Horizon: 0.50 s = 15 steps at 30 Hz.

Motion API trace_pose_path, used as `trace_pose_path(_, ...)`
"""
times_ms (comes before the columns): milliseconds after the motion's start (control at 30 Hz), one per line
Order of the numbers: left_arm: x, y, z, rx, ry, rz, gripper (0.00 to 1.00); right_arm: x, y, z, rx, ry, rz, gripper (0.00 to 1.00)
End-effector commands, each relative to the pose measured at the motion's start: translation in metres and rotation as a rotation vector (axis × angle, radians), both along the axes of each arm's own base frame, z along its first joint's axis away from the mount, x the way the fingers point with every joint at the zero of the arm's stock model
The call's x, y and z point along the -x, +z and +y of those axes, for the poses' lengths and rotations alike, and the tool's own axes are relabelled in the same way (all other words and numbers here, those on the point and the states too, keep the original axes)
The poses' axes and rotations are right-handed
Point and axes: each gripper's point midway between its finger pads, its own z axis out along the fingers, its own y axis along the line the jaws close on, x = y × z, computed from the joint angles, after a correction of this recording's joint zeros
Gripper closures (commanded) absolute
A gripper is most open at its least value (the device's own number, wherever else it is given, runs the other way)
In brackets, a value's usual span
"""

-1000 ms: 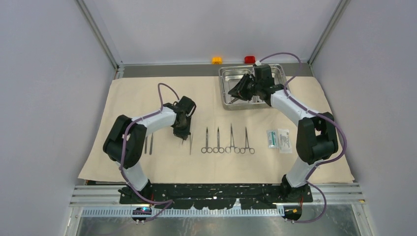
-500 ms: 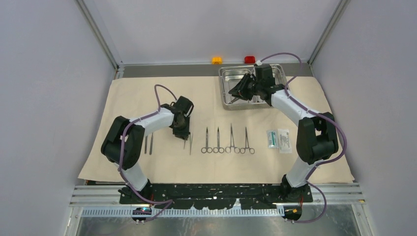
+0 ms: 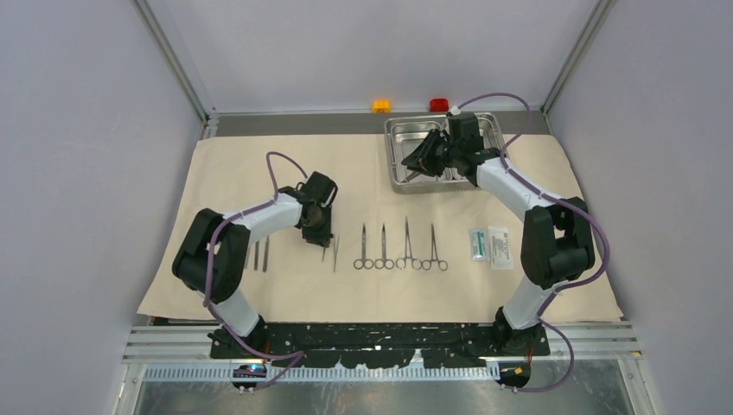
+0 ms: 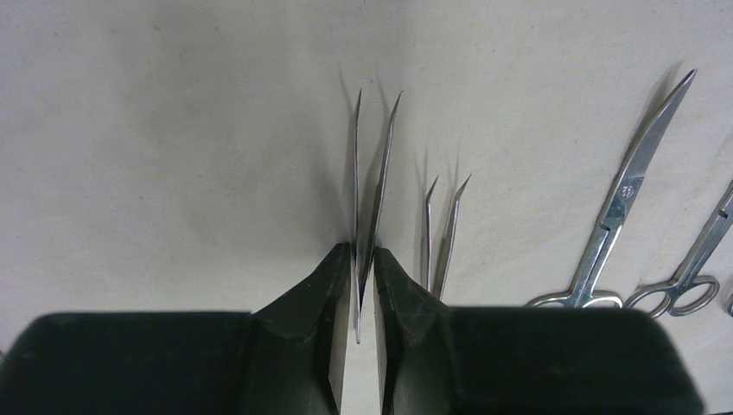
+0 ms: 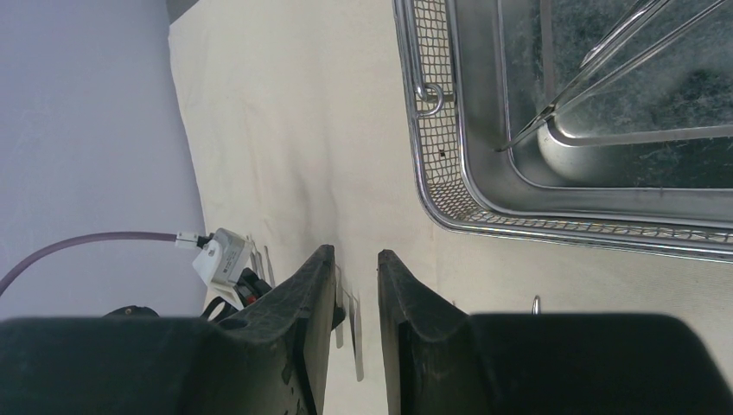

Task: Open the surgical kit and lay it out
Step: Place the medical item in the surgical kit.

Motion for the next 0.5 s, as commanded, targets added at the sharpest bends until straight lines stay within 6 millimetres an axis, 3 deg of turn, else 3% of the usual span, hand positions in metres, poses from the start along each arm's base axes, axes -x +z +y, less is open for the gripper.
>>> trace_pose_path(0, 0.01, 0.012, -0.003, 0.058, 0.021, 0.005, 0.83, -0.01, 0.014, 0.002, -0.018, 0.001, -0.054, 0.7)
trace_pose_path(133, 0.013, 0.016, -0.002, 0.06, 0.021, 0.013, 0.9, -0.012, 0.015, 0.003, -0.016, 0.004, -0.056, 0.7)
trace_pose_path(467, 0.021, 0.018, -0.001, 0.065, 0.032, 0.04, 0.9, -0.011, 0.02, 0.002, -0.016, 0.001, -0.071, 0.7)
